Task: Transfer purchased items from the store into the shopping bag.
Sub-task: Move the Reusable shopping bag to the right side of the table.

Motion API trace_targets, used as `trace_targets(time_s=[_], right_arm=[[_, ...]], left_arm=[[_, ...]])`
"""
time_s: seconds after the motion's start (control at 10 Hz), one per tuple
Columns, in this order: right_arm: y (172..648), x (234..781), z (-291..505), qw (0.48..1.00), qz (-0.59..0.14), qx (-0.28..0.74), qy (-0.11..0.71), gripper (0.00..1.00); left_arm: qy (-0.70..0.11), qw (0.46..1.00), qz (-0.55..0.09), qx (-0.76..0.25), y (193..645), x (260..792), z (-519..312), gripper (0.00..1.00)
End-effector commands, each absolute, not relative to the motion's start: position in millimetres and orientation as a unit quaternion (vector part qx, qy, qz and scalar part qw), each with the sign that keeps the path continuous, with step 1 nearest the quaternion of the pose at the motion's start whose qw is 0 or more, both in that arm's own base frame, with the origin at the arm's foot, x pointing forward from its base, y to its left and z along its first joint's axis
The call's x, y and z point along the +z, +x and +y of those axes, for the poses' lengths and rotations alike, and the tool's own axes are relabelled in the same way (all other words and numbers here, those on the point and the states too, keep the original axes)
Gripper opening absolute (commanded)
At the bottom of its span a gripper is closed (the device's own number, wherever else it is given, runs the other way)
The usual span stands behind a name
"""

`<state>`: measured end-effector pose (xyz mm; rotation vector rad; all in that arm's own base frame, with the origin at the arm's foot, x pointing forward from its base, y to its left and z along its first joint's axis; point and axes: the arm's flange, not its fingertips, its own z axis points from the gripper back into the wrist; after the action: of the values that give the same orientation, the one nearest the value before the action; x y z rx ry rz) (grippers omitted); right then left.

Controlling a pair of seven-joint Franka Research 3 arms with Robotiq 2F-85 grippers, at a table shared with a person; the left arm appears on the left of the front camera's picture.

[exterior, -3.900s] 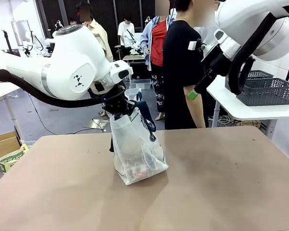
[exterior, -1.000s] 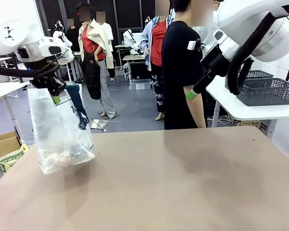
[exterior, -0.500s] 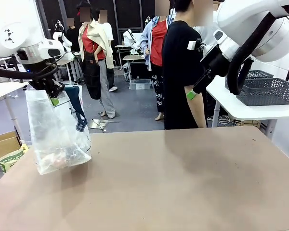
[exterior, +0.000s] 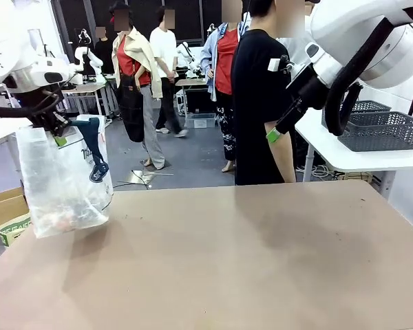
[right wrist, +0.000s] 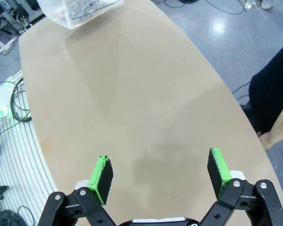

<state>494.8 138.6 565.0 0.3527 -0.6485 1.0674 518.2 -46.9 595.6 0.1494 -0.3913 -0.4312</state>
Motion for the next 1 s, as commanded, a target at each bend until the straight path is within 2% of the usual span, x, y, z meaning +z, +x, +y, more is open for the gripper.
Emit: trace_targets(time_s=[0.0,0.3,0.9], right_arm=[[494.6,565.1,137.7,0.797,-0.299,0.499,0.161,1.0],[494.6,565.1,137.7,0.797,-0.299,0.499,0.161,1.0],[494.6,565.1,137.7,0.797,-0.299,0.499,0.161,1.0]], left_arm=[[0.08,0.947,-0.229,-0.209,527.5,591.8,-25.7,0.0],[0.082,0.944,-0.238,-0.212,533.0,563.8,-2.7,0.0],[0.072,0.956,-0.195,-0.209,527.4,525.1,21.0,0.0]])
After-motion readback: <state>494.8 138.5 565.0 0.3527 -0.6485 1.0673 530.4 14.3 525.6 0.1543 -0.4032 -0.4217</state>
